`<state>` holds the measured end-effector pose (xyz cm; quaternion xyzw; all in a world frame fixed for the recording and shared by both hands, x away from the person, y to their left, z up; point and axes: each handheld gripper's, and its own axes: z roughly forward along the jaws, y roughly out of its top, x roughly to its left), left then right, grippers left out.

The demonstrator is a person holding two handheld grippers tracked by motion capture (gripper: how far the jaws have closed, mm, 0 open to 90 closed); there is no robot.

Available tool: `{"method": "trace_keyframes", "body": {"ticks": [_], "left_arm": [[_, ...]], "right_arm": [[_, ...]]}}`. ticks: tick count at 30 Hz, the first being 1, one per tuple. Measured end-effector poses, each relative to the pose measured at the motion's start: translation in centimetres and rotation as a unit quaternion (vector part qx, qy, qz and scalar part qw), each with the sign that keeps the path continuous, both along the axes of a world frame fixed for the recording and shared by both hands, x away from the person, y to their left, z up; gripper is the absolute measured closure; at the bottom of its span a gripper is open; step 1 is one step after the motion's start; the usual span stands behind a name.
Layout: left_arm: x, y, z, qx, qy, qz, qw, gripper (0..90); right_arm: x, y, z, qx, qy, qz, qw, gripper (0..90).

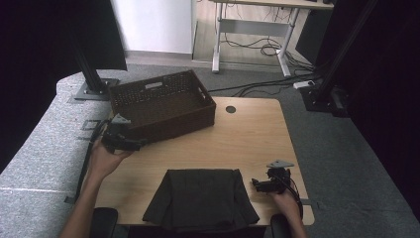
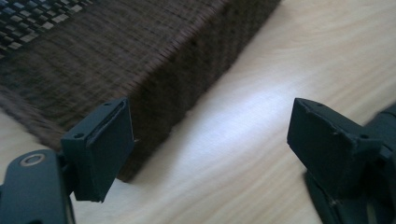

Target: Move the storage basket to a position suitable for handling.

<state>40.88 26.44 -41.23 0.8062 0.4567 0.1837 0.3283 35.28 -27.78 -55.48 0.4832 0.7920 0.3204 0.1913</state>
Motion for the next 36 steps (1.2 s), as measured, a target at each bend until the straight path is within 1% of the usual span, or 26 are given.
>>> {"method": "trace_keyframes", "body": {"ticks": [3, 7, 9, 11, 13, 16, 18, 20, 21, 22, 27, 29, 33, 35, 36], "left_arm": [[0.5, 0.4, 0.9, 0.004, -0.007, 0.011, 0.9999, 16.1], [1.5, 1.4, 2.3, 0.008, -0.019, 0.030, 0.9993, 18.3], [2.0, 2.1, 3.0, 0.000, -0.027, 0.039, 0.9989, 19.9], [2.6, 2.5, 3.4, -0.002, -0.031, 0.048, 0.9984, 21.5], [3.3, 2.8, 3.5, 0.004, -0.031, 0.059, 0.9978, 22.9], [4.3, 3.4, 3.0, 0.012, -0.023, 0.073, 0.9970, 24.1], [4.8, 3.7, 2.5, 0.016, -0.019, 0.081, 0.9964, 26.0], [5.4, 4.2, 1.6, 0.019, -0.013, 0.093, 0.9954, 27.3], [5.4, 4.2, 1.6, 0.019, -0.013, 0.093, 0.9954, 28.2], [5.8, 4.6, 0.9, 0.020, -0.009, 0.102, 0.9945, 29.3], [6.5, 5.1, -0.8, 0.035, 0.003, 0.119, 0.9923, 33.7], [6.7, 5.3, -1.3, 0.037, 0.006, 0.126, 0.9914, 35.1], [7.0, 5.6, -2.2, 0.044, 0.016, 0.141, 0.9888, 41.3], [7.0, 5.8, -2.5, 0.042, 0.019, 0.141, 0.9889, 48.2], [7.0, 5.8, -2.6, 0.042, 0.017, 0.143, 0.9887, 50.4]], "right_arm": [[-0.1, -0.1, -0.3, 0.008, -0.015, -0.003, 0.9999, 0.0], [-0.1, -0.1, -0.3, 0.008, -0.016, -0.003, 0.9998, 0.0], [-0.1, -0.1, -0.3, 0.009, -0.016, -0.003, 0.9998, 0.0], [-0.1, 0.0, -0.3, 0.009, -0.016, -0.004, 0.9998, 0.0], [-0.1, -0.1, -0.3, 0.009, -0.016, -0.003, 0.9998, 0.0], [0.0, -0.1, -0.3, 0.008, -0.017, -0.002, 0.9998, 0.0], [-0.1, -0.1, -0.3, 0.009, -0.016, -0.003, 0.9998, 0.0], [-0.1, -0.1, -0.3, 0.009, -0.016, -0.003, 0.9998, 0.0], [-0.1, -0.1, -0.3, 0.009, -0.016, -0.003, 0.9998, 0.0], [-0.1, -0.1, -0.3, 0.009, -0.016, -0.003, 0.9998, 0.0], [-0.1, -0.1, -0.3, 0.009, -0.016, -0.003, 0.9998, 0.0], [0.0, -0.1, -0.3, 0.009, -0.016, -0.003, 0.9998, 0.0], [-0.1, -0.1, -0.3, 0.009, -0.016, -0.003, 0.9998, 0.0], [-0.1, -0.1, -0.3, 0.009, -0.016, -0.003, 0.9998, 0.0], [-0.1, -0.1, -0.3, 0.009, -0.016, -0.003, 0.9998, 0.0]]}}
